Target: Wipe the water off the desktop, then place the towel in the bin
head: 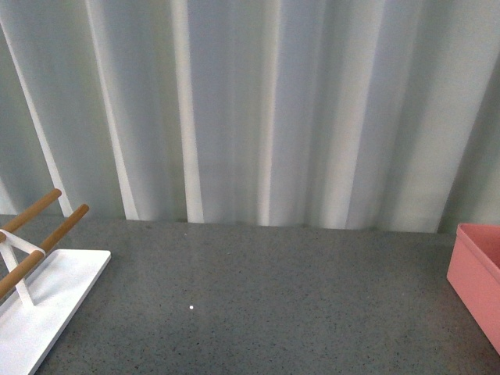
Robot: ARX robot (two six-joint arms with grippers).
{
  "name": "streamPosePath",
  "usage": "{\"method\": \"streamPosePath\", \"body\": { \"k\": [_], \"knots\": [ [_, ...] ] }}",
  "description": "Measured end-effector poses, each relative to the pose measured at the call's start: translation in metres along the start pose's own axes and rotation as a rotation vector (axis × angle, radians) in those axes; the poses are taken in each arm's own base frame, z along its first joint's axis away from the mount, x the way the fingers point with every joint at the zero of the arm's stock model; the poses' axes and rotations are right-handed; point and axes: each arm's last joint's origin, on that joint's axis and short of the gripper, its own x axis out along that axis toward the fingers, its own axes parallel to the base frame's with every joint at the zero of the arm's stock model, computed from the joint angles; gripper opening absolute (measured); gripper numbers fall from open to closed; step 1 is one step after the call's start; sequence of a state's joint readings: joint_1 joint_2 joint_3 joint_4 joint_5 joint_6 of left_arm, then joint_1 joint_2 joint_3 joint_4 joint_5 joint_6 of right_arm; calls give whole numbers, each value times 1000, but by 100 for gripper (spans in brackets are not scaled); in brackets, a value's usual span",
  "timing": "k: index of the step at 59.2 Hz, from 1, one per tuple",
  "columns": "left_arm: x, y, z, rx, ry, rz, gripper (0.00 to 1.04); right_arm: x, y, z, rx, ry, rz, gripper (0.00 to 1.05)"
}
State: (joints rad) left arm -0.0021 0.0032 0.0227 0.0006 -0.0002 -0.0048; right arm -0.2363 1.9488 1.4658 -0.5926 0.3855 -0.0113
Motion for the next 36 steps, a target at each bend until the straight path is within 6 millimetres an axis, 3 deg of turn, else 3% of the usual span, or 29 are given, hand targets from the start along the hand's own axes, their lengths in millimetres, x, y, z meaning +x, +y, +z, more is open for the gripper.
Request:
{"method": "streamPosePath", "body": {
  "k": [27, 36],
  "knots": [
    [0, 0, 0, 0, 0, 0, 98, 0, 0, 0, -3, 0, 0, 97],
    [0, 0, 0, 0, 0, 0, 98, 0, 0, 0, -4, 0, 0, 98]
  ]
}}
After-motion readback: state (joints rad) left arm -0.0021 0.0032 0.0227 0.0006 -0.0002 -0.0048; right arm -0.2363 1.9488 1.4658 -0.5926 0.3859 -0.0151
